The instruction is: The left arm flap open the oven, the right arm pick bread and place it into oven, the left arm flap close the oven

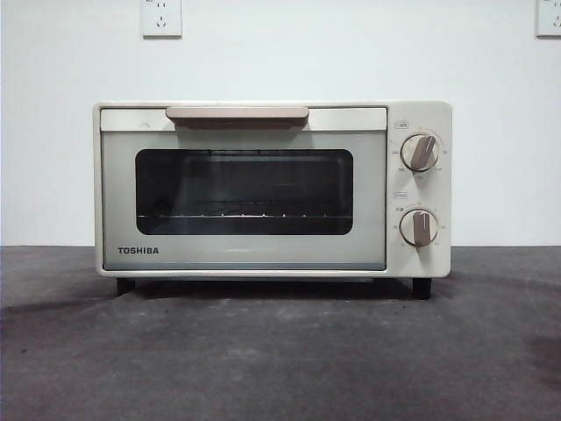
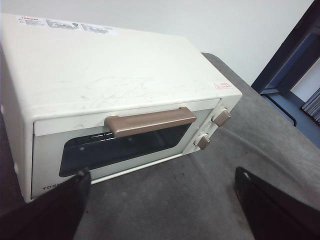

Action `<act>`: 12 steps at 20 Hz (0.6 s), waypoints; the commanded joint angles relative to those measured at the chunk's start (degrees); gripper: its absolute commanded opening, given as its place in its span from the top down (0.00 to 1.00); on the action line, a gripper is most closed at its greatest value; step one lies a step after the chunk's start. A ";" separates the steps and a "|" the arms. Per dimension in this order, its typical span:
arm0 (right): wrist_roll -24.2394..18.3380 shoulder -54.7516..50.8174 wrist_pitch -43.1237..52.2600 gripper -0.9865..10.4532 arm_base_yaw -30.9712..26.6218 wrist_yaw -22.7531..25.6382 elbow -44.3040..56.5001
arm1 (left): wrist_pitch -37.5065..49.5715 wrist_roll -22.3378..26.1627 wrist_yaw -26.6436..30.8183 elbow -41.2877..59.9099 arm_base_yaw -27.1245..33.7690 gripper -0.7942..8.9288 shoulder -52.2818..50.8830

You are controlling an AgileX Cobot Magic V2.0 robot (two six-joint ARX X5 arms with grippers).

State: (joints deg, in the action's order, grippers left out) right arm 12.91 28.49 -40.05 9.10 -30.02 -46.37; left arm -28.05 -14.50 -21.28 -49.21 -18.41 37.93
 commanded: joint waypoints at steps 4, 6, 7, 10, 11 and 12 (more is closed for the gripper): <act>2.49 0.92 -1.46 0.47 0.26 -0.02 -0.94 | 0.55 -0.04 -0.22 -1.03 -0.26 0.44 0.35; 3.52 1.79 -2.99 0.47 0.26 0.44 -0.94 | 0.52 -0.13 -0.22 -1.03 -0.26 0.44 0.35; 4.02 2.71 -4.26 0.47 0.26 0.92 -0.94 | 0.52 -0.13 -0.24 -1.03 -0.35 0.44 0.35; 4.63 5.79 -8.20 0.47 0.26 3.61 -0.94 | 0.20 -0.11 -0.24 -1.03 -0.42 0.44 0.35; 4.66 6.88 -9.57 0.47 0.26 4.39 -0.94 | -0.04 -0.11 -0.24 -1.03 -0.42 0.44 0.35; 4.66 8.04 -10.93 0.47 0.26 5.29 -0.94 | -0.35 -0.09 -0.24 -1.03 -0.42 0.44 0.35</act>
State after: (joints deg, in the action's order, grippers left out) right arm 16.80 35.66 -50.65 9.10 -25.17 -46.37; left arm -28.56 -14.55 -21.28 -49.21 -18.57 37.93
